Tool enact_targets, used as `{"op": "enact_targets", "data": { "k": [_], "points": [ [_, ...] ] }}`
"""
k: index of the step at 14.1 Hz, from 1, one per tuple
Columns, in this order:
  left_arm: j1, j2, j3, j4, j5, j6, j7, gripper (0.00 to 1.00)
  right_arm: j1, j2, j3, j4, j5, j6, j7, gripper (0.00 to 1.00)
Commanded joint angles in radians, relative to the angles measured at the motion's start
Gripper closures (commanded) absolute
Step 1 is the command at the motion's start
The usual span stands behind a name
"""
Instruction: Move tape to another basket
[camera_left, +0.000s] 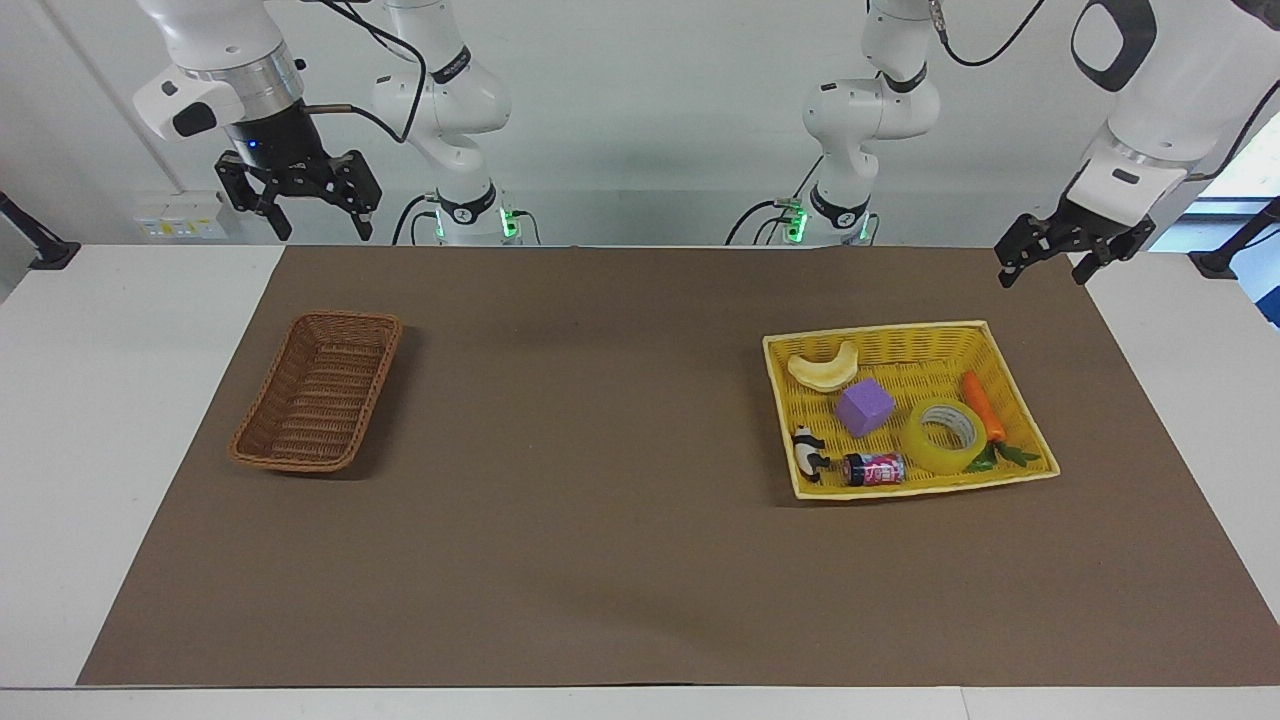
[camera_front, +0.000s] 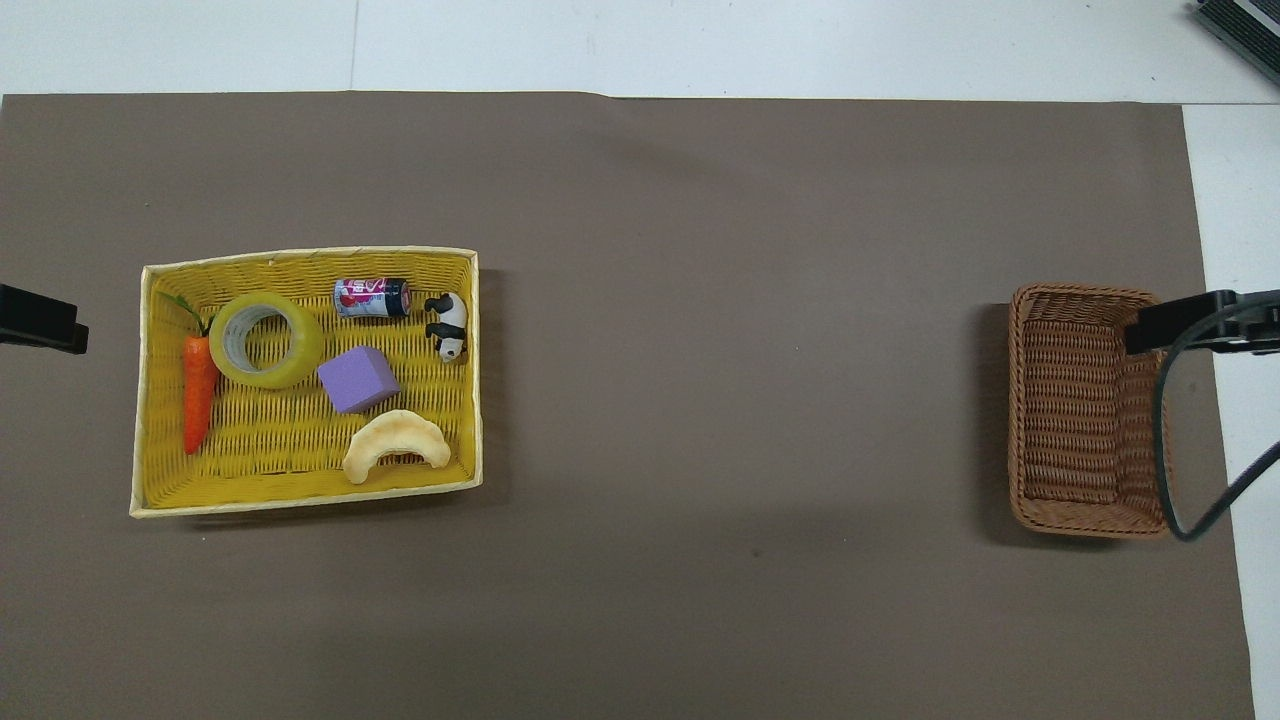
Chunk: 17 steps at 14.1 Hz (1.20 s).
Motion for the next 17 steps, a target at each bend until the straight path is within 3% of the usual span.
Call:
{"op": "enact_targets", "data": {
  "k": [1, 7, 11, 13, 17],
  "points": [
    [0.003, -0.031, 0.001, -0.127, -0.007, 0.101, -0.110, 0.00, -0.013, -0.010, 0.004, -0.012, 0.006, 0.005, -0.030, 0.00],
    [-0.009, -0.025, 0.001, -0.360, -0.007, 0.363, -0.431, 0.00, -0.013, -0.010, 0.004, -0.012, 0.006, 0.005, -0.030, 0.00],
    [-0.009, 0.032, 0.001, -0.449, -0.007, 0.469, -0.632, 0.00, -0.013, -0.010, 0.004, -0.012, 0.006, 0.005, -0.030, 0.00],
    [-0.009, 0.044, 0.001, -0.504, -0.009, 0.584, -0.726, 0.00, -0.013, -0.010, 0.004, -0.012, 0.006, 0.005, -0.030, 0.00],
    [0.003, 0.115, 0.001, -0.538, -0.009, 0.726, -0.815, 0.03, -0.013, -0.010, 0.004, -0.012, 0.006, 0.005, -0.030, 0.00]
  ]
}}
